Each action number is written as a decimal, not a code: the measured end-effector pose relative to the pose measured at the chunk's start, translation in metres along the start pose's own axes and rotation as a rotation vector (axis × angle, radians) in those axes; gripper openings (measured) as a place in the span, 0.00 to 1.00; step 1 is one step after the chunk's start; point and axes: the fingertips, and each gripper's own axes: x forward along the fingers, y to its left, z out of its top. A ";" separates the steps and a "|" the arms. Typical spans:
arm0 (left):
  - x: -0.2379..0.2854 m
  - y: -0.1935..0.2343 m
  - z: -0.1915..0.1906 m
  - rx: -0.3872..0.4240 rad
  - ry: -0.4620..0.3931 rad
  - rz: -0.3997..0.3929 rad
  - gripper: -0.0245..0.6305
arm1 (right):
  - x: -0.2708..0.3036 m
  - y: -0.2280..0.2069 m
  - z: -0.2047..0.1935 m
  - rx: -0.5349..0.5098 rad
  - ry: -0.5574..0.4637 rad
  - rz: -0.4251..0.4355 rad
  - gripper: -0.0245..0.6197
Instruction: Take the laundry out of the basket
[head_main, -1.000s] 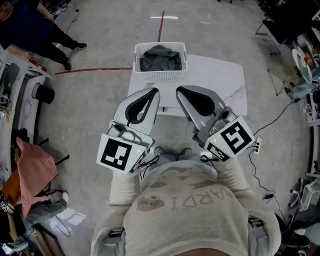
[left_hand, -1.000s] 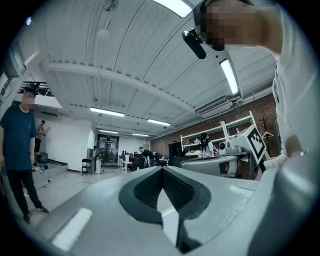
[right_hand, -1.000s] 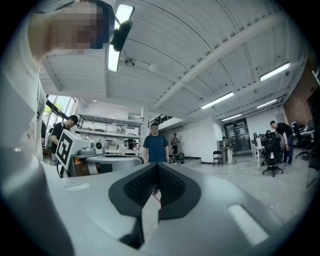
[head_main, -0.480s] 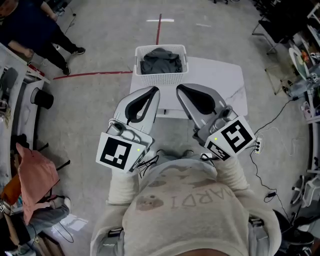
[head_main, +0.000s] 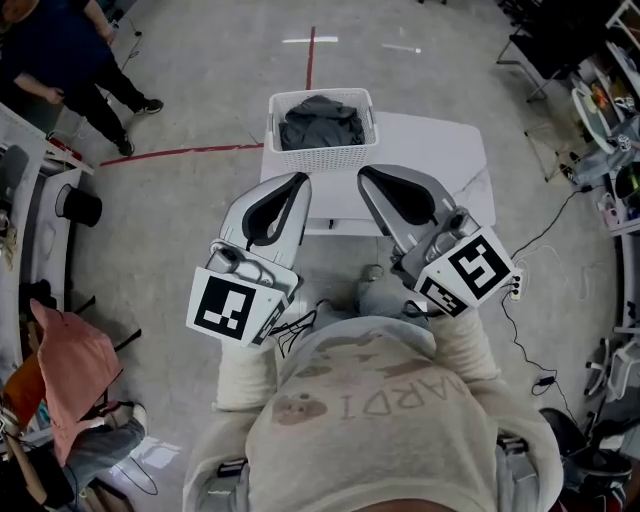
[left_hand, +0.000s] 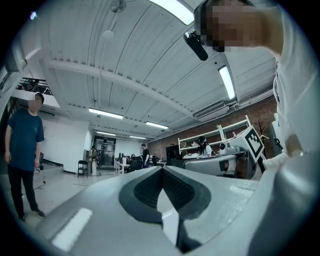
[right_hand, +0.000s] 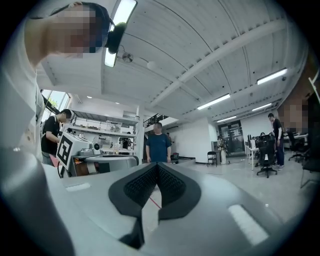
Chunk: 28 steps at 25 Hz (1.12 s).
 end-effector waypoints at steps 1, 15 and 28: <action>0.000 0.003 -0.001 -0.004 -0.002 0.004 0.04 | 0.002 -0.001 0.000 -0.003 0.002 -0.001 0.08; 0.031 0.063 -0.006 0.003 0.016 0.117 0.04 | 0.066 -0.056 0.005 0.032 -0.025 0.076 0.08; 0.135 0.109 -0.013 0.042 0.008 0.229 0.04 | 0.119 -0.167 0.008 0.023 -0.044 0.192 0.08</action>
